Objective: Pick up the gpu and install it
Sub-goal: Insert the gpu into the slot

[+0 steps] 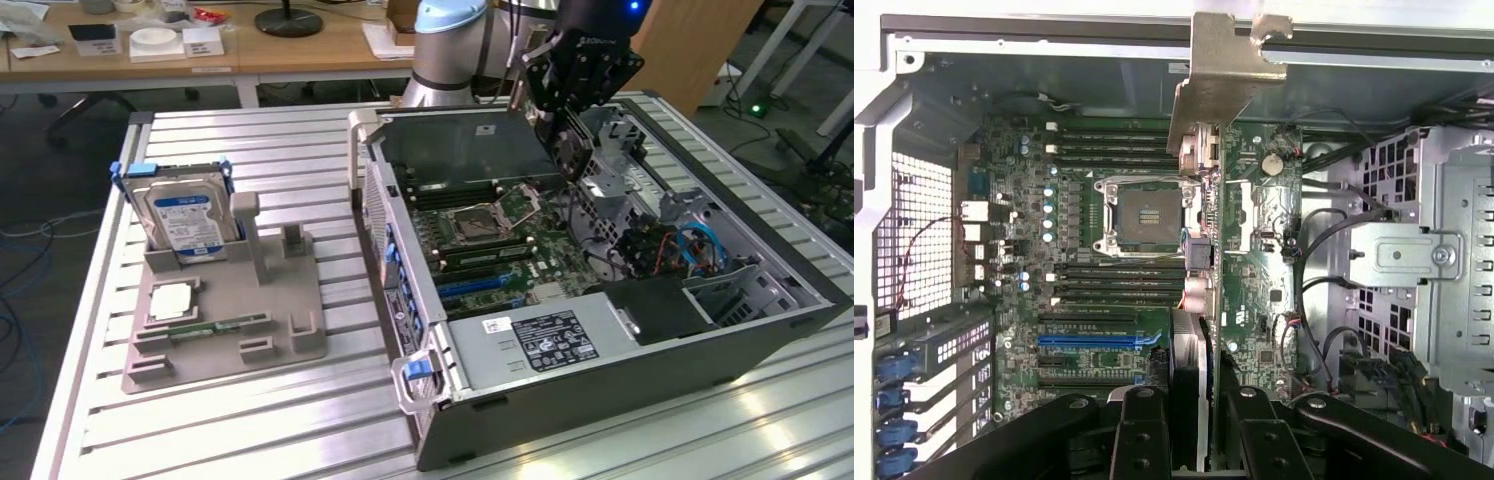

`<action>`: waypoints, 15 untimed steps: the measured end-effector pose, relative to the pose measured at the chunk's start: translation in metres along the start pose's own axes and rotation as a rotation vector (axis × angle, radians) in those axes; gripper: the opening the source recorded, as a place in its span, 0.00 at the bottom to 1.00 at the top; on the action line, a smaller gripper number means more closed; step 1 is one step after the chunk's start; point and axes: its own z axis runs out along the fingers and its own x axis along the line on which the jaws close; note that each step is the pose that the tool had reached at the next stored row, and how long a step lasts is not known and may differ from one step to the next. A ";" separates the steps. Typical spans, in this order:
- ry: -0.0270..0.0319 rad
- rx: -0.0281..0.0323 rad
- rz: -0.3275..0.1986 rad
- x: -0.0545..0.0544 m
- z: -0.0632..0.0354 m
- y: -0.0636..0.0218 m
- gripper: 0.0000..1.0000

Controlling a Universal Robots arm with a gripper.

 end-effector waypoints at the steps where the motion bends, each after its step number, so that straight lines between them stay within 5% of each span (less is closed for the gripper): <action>1: 0.0001 -0.0001 -0.002 0.000 0.0000 0.0000 0.27; 15: 0.0024 -0.0009 -0.044 0.000 0.0000 0.0000 0.27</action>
